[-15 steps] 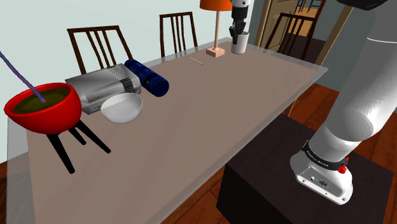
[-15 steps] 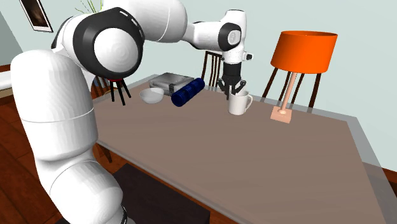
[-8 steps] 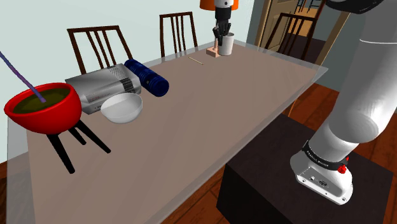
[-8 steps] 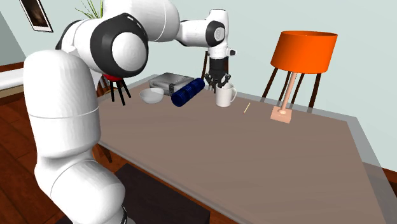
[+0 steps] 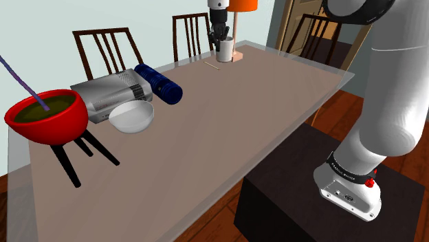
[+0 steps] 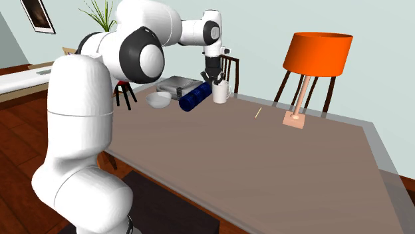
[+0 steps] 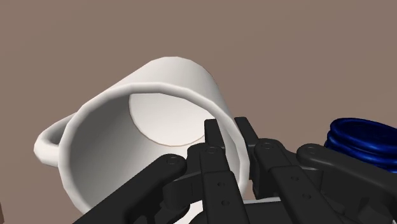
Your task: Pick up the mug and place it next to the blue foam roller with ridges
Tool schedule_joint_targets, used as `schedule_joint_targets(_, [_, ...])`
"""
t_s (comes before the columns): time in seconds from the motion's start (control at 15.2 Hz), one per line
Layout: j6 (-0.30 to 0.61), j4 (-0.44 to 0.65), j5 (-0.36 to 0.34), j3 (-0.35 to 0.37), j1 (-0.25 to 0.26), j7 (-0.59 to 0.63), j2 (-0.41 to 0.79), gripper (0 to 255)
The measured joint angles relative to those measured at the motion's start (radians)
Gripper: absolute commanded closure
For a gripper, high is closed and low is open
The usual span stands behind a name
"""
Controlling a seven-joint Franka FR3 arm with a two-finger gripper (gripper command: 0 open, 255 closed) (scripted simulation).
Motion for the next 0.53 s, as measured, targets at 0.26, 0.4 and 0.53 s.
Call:
schedule_joint_targets(0.26, [-0.058,0.149,-0.003,0.022,0.051,0.073,0.094,255])
schedule_joint_targets(0.4, [-0.102,0.268,-0.003,0.031,0.073,0.105,0.171,255])
schedule_joint_targets(0.53, [-0.161,0.415,-0.004,0.038,0.095,0.134,0.259,255])
